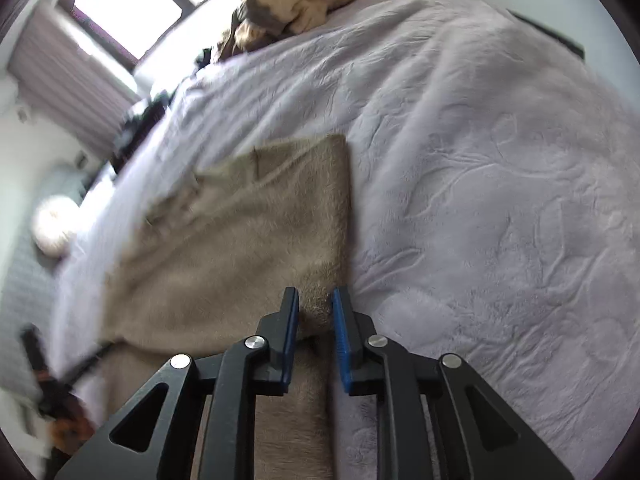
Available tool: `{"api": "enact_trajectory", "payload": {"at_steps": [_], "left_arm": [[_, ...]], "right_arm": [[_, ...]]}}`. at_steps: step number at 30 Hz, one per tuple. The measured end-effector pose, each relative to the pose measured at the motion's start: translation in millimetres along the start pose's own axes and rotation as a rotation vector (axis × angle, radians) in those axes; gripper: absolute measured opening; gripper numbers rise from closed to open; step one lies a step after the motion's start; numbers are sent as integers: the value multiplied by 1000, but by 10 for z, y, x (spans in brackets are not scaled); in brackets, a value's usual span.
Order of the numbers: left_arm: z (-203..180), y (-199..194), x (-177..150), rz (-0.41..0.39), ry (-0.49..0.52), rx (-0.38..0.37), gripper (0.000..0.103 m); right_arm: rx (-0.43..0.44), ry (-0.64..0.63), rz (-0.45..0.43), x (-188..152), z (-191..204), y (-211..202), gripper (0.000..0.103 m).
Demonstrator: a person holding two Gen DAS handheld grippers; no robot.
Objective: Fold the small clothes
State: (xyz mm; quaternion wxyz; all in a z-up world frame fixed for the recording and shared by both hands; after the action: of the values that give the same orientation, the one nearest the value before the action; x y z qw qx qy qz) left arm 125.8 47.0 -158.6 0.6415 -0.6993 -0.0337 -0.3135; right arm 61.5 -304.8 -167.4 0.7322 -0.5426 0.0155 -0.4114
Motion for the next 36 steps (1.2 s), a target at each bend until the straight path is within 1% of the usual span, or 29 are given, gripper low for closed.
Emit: {"api": "enact_trajectory", "payload": {"at_steps": [2, 5, 10, 13, 15, 17, 18, 21, 23, 26, 27, 28, 29, 30, 31, 34, 36], "left_arm": [[-10, -36, -45, 4, -3, 1, 11], [-47, -98, -102, 4, -2, -4, 11], [-116, -155, -202, 10, 26, 4, 11], [-147, -182, -245, 12, 28, 3, 11], [-156, -193, -259, 15, 24, 0, 11], [-156, -214, -275, 17, 26, 11, 11], [-153, -221, -277, 19, 30, 22, 11], [-142, -241, -296, 26, 39, 60, 11], [-142, -247, -321, 31, 34, 59, 11], [-137, -265, -367, 34, 31, 70, 11], [-135, -272, -379, 35, 32, 76, 18], [-125, -288, -399, 38, 33, 88, 69], [-101, -312, -411, 37, 27, 110, 100], [-76, -369, -399, 6, 21, 138, 102], [-82, -406, -406, -8, 35, 153, 102], [-122, -412, -463, -9, 50, 146, 102], [-121, -416, -517, -10, 42, 144, 102]], "right_arm": [[-27, -5, 9, -50, -38, 56, 24], [-8, 42, 7, -82, -81, -2, 27], [-13, 30, -1, -174, -142, -133, 28], [-1, 34, -1, -234, -141, -217, 29], [10, 30, -1, -277, -102, -269, 31], [16, 20, -1, -321, -56, -303, 41], [20, 14, -2, -337, -27, -322, 44], [34, -2, 4, -386, 79, -343, 47], [43, -7, 9, -427, 132, -357, 53], [62, -14, 19, -499, 216, -388, 56], [65, -16, 21, -523, 232, -397, 56], [69, -19, 24, -548, 258, -405, 56], [72, -23, 27, -571, 285, -409, 57], [74, -24, 29, -588, 300, -415, 59], [77, -25, 30, -609, 312, -423, 63], [94, -29, 41, -684, 362, -455, 65], [104, -33, 47, -732, 382, -474, 72]]}}
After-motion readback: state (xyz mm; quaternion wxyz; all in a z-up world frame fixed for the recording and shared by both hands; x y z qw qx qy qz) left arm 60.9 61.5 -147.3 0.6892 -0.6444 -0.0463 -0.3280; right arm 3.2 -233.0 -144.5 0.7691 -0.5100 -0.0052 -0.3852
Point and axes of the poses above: each gripper's, at about its wrist camera, not at the fingertips, and y roughly the way its jaws point, z to its left, x to its top, the point moved 10 cm from there along y, roughly the way its jaws point, and after that the axes turned 15 degrees about y, right-handed, at the moved point
